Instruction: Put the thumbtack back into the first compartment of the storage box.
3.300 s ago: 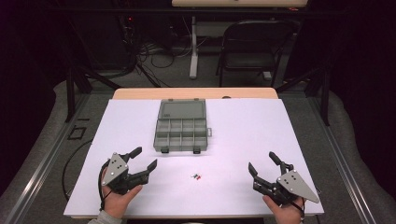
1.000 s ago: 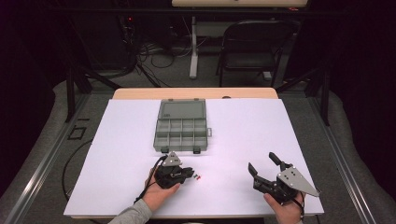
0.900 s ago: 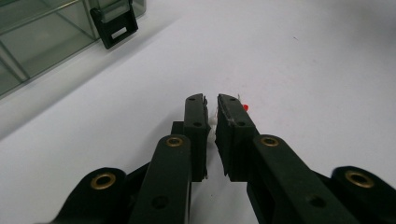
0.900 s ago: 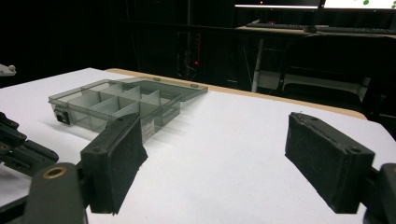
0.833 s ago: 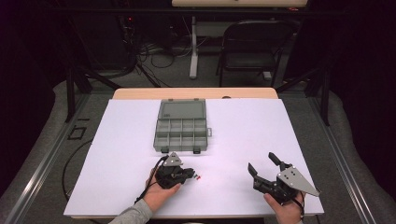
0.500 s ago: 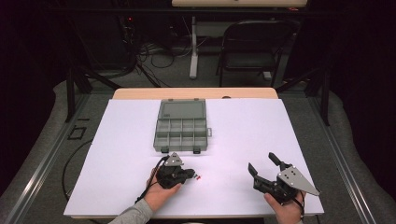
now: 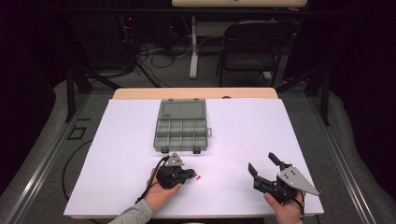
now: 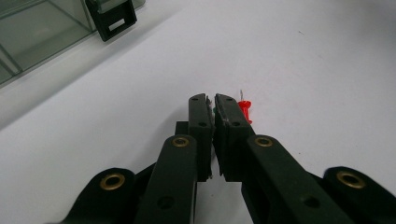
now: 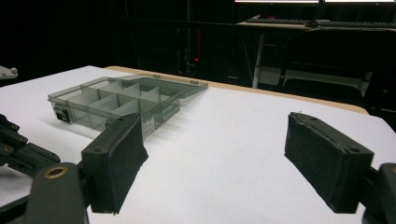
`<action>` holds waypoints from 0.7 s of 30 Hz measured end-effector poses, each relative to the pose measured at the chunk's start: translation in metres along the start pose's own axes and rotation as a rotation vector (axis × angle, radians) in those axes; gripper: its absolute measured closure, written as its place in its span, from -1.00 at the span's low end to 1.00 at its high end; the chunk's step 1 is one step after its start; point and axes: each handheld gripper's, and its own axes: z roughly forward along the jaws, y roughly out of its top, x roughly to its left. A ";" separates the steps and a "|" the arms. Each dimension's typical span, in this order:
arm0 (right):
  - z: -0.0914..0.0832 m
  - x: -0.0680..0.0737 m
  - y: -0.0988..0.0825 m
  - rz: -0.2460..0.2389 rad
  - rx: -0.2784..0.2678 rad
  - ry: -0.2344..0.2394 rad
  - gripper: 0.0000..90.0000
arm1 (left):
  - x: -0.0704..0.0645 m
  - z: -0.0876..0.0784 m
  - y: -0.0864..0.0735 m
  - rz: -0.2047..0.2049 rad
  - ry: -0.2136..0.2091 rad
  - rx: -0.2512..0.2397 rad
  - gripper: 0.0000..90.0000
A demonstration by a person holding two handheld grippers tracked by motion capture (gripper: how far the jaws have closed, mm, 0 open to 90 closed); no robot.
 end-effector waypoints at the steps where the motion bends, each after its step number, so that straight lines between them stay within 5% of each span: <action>1: 0.000 0.000 0.000 -0.002 0.001 0.000 -0.57 | 0.000 0.000 0.000 -0.002 0.001 0.002 0.91; 21: 0.000 -0.001 0.000 0.003 0.001 -0.002 -0.57 | 0.013 -0.040 0.008 -0.048 0.037 -0.140 0.92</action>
